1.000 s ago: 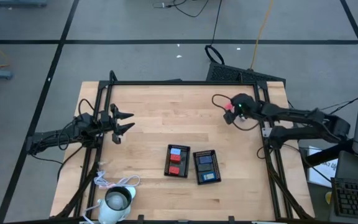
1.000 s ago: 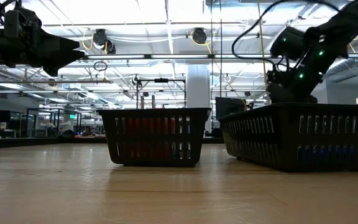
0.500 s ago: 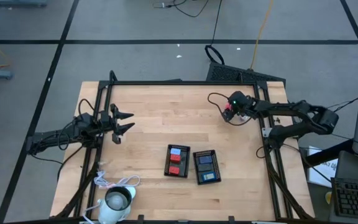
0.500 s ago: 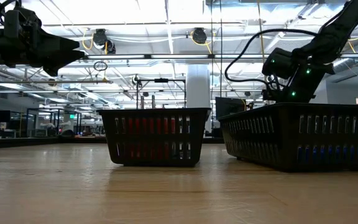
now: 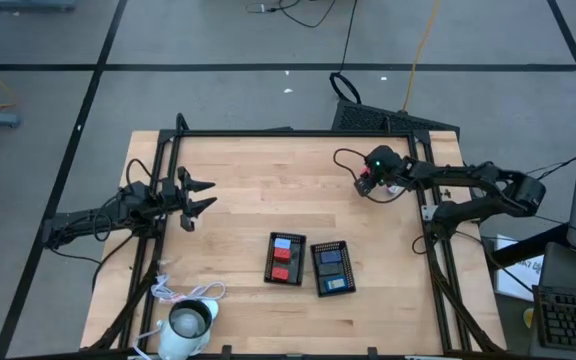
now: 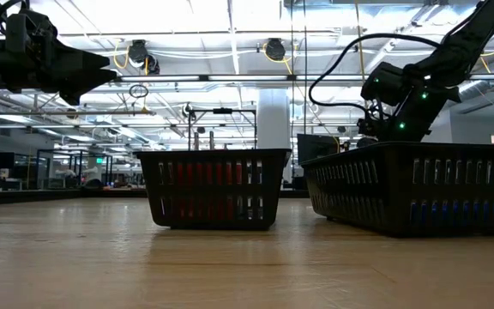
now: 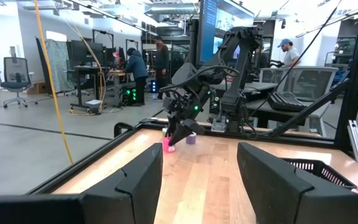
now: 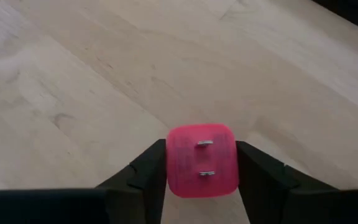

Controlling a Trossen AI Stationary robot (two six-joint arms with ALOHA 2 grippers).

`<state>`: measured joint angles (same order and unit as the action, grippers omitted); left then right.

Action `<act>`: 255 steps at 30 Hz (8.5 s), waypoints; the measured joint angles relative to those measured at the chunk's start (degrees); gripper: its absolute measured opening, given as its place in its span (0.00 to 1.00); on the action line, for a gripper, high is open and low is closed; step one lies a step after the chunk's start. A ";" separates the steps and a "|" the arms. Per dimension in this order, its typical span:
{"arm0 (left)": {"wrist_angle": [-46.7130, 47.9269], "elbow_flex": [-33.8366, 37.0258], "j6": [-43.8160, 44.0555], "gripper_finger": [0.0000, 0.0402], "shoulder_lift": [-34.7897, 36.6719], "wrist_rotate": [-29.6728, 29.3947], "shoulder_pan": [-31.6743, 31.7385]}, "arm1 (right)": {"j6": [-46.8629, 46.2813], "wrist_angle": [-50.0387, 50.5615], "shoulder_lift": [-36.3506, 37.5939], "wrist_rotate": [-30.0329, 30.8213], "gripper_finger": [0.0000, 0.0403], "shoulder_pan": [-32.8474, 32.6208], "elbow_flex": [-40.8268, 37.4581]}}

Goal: Pick & Place Office items
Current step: Put the pink charger adapter into the left black basket

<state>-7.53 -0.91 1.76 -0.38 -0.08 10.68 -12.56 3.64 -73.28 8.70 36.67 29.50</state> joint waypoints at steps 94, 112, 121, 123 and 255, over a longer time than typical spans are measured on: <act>-20.22 -30.16 14.79 0.72 -73.53 -0.02 -11.97 | 6.16 -44.16 -3.54 -20.08 0.37 -36.66 0.02; -11.53 -57.44 5.79 0.73 -102.68 0.65 -14.36 | 6.23 -42.83 -3.54 -19.25 0.38 -36.79 0.02; -12.07 -60.54 5.81 0.73 -105.50 -1.42 -13.26 | 6.21 -42.80 -3.54 -19.18 0.37 -36.77 0.02; -12.30 -60.61 5.59 0.73 -105.46 -1.40 -13.03 | 6.21 -42.80 -3.54 -19.16 0.38 -36.75 0.02; -17.79 -68.56 3.19 0.52 -105.37 10.43 -9.05 | 10.92 -60.63 1.03 -14.83 0.02 -37.80 -2.97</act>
<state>-25.32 -69.46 4.95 -105.75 10.35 1.63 -1.63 -56.99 -72.25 -6.12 -1.13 26.52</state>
